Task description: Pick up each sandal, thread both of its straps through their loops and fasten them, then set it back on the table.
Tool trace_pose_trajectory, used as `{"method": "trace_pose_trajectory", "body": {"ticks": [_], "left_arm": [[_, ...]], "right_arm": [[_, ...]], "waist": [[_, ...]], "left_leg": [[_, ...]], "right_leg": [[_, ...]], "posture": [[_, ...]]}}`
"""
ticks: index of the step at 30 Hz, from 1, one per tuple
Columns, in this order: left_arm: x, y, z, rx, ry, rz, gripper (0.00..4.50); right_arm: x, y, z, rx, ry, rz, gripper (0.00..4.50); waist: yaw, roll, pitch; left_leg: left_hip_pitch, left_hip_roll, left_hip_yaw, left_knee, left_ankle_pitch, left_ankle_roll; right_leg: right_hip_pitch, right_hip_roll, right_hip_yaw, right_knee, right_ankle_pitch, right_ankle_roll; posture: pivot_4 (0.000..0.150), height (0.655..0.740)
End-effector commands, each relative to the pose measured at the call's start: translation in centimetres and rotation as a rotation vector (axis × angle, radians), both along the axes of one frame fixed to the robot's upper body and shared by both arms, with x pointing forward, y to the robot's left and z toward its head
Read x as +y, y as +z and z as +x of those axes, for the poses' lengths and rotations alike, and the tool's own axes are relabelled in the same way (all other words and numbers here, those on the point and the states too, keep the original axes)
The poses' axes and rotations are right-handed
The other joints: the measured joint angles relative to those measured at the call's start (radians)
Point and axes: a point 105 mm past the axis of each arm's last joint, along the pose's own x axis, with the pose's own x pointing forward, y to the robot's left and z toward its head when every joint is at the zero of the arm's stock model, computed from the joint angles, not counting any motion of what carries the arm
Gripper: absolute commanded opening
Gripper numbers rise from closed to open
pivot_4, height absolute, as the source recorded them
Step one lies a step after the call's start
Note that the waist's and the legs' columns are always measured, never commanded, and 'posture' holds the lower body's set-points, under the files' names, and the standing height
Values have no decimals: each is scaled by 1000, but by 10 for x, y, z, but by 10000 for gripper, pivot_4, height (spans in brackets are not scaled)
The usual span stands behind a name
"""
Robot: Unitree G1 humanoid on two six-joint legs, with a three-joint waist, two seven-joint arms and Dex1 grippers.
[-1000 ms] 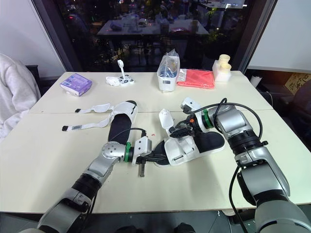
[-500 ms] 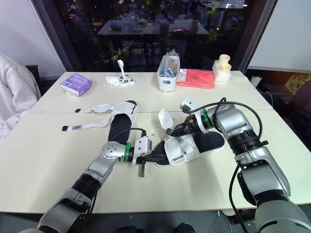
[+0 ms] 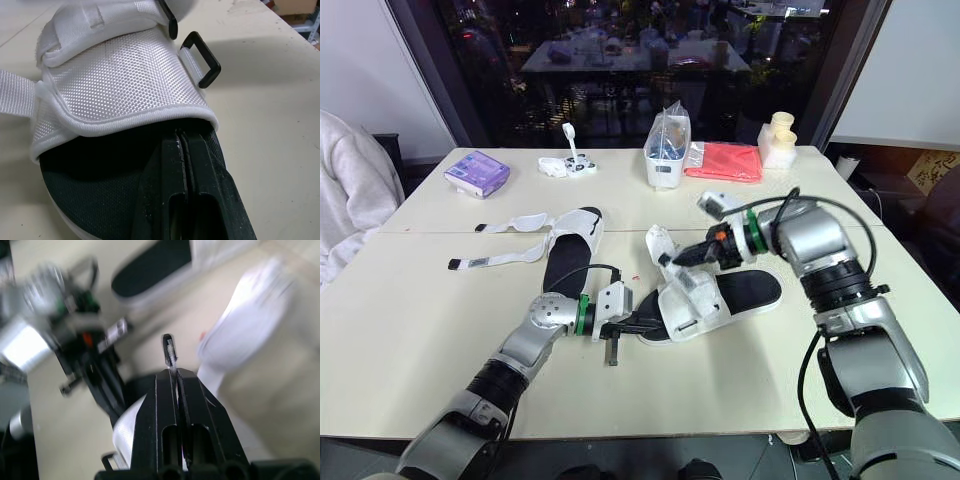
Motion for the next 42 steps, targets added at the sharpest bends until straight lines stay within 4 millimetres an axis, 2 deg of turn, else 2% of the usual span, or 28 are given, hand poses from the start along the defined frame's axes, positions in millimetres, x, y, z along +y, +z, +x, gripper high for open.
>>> {"method": "trace_pose_trajectory", "body": {"ticks": [1, 5, 10, 15, 25, 35, 40, 42], "left_arm": [[-1, -4, -5, 13, -16, 13, 0], [-3, -4, -5, 13, -24, 13, 0], [-2, -3, -5, 11, -25, 14, 0], [-1, -4, -6, 11, -27, 17, 0], [-1, -5, -7, 12, -25, 15, 0], [-3, -4, -8, 13, -24, 10, 0], [-1, -5, -8, 16, -20, 13, 0], [-1, -5, -9, 16, -19, 13, 0]], "right_arm": [[-5, 23, 3, -56, -24, 61, 567], [-21, 10, 19, -40, -124, 48, 567], [-26, -10, 29, -8, -168, 29, 567], [-26, -17, 40, 8, -200, 48, 567], [-10, -9, 44, 15, -156, 87, 567], [-8, -43, 48, 83, -183, 47, 567], [-7, -52, 50, 103, -197, 44, 567], [-8, -63, 51, 106, -210, 13, 567]], "waist": [[0, 0, 0], [-1, 0, 0], [-1, 0, 0], [-2, 0, 0], [-4, 0, 0], [-5, 1, 0], [-6, 1, 0], [-7, 1, -1]], "left_leg": [[0, 0, 0, 0, 0, 0], [0, 0, 0, 0, 0, 0], [0, 0, 0, -1, 0, 0], [0, 0, 0, 0, 0, 0], [0, 0, 0, -1, 0, -1], [0, 0, 0, -1, 0, -1], [0, 0, 0, -1, 0, -1], [0, 0, 0, -1, 0, -1]], "right_leg": [[0, 0, 0, 0, 0, 0], [0, -1, 0, 0, 0, 0], [0, -1, 1, 0, 0, 0], [0, -1, 0, 0, 0, 0], [0, -1, 0, 0, 0, 0], [-1, -1, 0, 0, 0, 0], [-1, -1, 0, 1, 0, 0], [-1, -1, 0, 1, 0, 0]], "posture": [[1500, 7400], [1500, 7400], [1500, 7400], [1500, 7400], [1500, 7400], [1500, 7400], [1500, 7400], [1500, 7400]]}}
